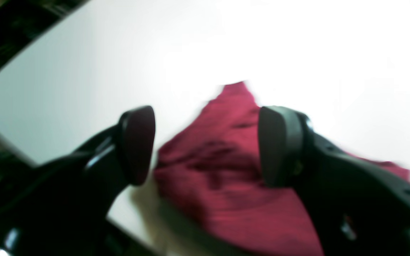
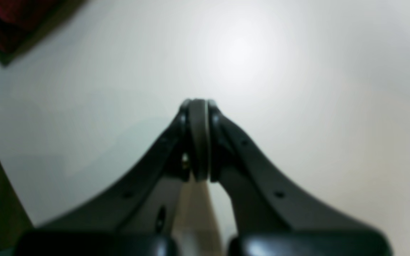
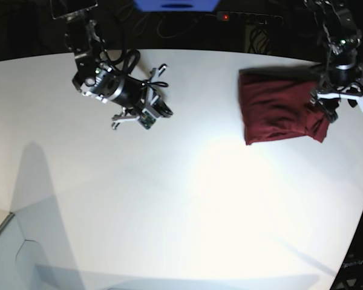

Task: Layout the t-shirt on the table in an organized manner, then fold the t-shirt properly
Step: 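Withdraw the right gripper and slide the bundle with the left gripper, then drag the maroon bundle with the left gripper toward the table's middle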

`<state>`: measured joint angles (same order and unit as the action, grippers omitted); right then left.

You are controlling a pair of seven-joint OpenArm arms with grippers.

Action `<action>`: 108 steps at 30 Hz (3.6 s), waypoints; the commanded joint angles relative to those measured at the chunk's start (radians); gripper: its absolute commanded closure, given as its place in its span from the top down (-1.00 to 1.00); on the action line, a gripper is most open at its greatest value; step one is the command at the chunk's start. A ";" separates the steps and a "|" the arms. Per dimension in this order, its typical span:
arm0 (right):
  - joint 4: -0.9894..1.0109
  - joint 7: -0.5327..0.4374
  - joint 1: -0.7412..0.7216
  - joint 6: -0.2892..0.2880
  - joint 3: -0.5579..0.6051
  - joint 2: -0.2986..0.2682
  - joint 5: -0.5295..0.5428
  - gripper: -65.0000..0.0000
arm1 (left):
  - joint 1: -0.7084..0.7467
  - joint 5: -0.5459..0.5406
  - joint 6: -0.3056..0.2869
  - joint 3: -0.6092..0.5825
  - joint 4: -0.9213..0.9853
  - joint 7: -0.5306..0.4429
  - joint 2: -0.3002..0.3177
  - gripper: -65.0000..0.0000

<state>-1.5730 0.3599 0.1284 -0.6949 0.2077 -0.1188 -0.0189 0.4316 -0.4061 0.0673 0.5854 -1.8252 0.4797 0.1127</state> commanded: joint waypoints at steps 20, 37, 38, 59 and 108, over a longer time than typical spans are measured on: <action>-0.022 -0.028 0.004 -0.003 -0.006 0.000 0.020 -1.00 | -0.138 0.009 -0.337 0.044 0.236 0.096 0.112 0.35; -0.022 -0.028 0.000 -0.003 -0.007 -0.002 0.020 -1.00 | -0.227 0.092 -0.350 0.037 0.485 0.095 0.124 0.34; -0.022 -0.028 -0.003 -0.003 -0.009 -0.002 0.020 -1.00 | -0.234 0.098 -0.350 0.037 0.499 0.095 0.124 0.34; -0.120 -0.028 0.018 -0.003 -0.535 -0.038 0.020 -1.00 | -0.523 0.272 -0.515 -0.453 0.595 -0.029 0.192 -1.00; -0.120 -0.029 0.144 -0.003 -0.974 -0.008 0.024 -1.00 | -0.968 0.562 -0.627 -0.916 0.638 -0.158 0.045 0.52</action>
<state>-1.6722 0.3546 0.2775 -0.6952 -0.7620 -0.1131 -0.0113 -0.5022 0.1677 -0.5690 -0.3374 -1.1660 0.3431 0.1596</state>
